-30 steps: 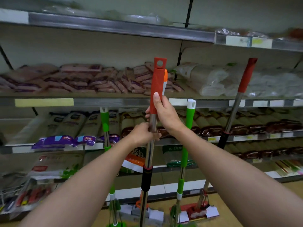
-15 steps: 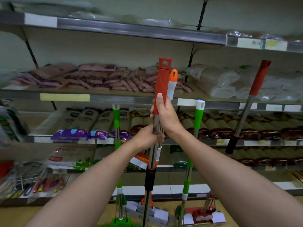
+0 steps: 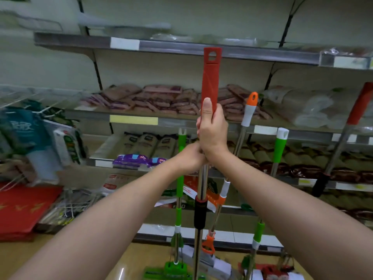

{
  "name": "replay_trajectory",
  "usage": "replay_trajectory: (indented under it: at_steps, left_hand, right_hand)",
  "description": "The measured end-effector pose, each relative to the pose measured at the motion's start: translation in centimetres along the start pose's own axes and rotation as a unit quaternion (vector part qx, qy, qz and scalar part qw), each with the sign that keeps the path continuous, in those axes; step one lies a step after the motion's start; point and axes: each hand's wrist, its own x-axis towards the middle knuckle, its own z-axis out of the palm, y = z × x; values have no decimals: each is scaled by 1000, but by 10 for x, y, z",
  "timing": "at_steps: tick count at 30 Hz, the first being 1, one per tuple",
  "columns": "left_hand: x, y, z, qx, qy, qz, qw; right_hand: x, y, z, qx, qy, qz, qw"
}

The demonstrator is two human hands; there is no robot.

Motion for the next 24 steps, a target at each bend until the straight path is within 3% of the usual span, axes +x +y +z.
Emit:
replay_trajectory:
  at_steps: [16,24]
  left_hand:
    - [-142,-71,-195,14,79,-49,996]
    - [-219,-129,-283,54,197,-82,976]
  right_hand:
    - [-52,-123,211,70,-63,-58,994]
    - [-89,-186,330,149,-133,-93,975]
